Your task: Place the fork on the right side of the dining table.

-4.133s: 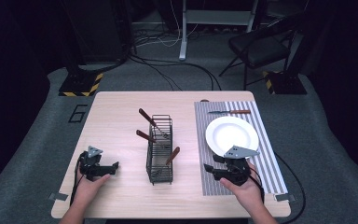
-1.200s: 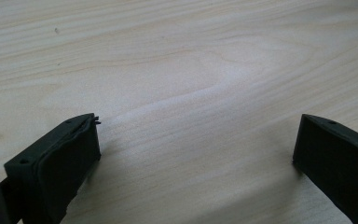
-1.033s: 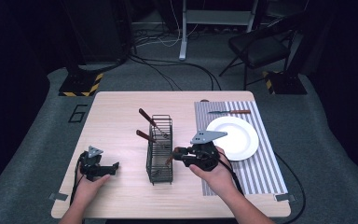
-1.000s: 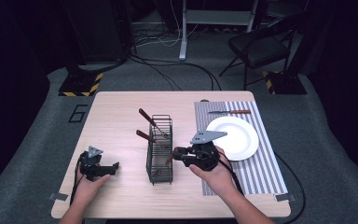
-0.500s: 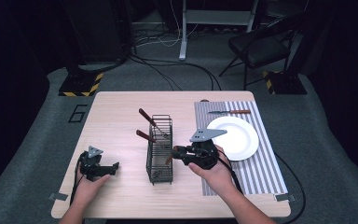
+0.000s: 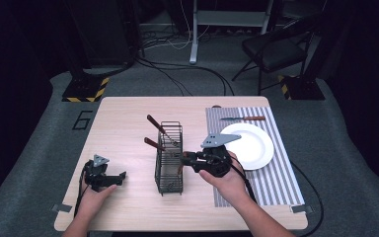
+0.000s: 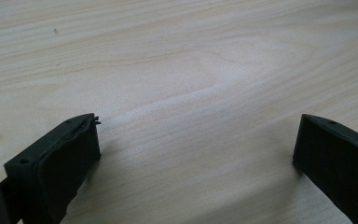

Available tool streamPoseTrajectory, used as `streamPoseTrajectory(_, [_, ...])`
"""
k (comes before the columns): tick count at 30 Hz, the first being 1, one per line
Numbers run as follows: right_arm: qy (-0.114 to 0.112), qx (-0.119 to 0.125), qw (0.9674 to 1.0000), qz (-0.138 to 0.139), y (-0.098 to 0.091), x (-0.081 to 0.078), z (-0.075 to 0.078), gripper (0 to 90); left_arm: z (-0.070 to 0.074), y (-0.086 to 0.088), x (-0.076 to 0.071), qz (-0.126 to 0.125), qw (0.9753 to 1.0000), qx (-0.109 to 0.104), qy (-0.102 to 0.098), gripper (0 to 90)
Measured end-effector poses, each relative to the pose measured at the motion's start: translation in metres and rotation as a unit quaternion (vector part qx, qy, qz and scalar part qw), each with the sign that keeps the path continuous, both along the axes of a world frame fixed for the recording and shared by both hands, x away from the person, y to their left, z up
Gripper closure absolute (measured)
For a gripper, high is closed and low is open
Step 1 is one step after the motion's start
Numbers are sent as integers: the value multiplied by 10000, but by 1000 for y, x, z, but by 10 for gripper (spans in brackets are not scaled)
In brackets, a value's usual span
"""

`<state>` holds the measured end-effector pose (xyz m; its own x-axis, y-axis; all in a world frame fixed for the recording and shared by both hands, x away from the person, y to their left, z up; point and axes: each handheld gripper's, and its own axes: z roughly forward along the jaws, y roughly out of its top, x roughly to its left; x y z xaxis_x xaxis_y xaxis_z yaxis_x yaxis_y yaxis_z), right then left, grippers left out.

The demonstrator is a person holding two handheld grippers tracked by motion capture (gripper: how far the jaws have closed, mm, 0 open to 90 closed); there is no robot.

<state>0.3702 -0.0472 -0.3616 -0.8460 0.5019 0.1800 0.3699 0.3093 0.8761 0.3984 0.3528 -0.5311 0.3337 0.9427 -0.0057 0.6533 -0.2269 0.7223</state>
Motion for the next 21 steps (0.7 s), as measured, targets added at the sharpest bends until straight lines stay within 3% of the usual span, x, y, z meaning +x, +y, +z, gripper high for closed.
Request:
streamPoseTrajectory(14, [-172, -17, 9998, 30, 4, 1, 26, 745, 0, 0, 0, 7, 10000, 6, -2, 3])
streamPoseTrajectory(21, [-192, 92, 9998, 24, 1, 2, 40, 745, 0, 0, 0, 5, 10000, 5, -2, 3])
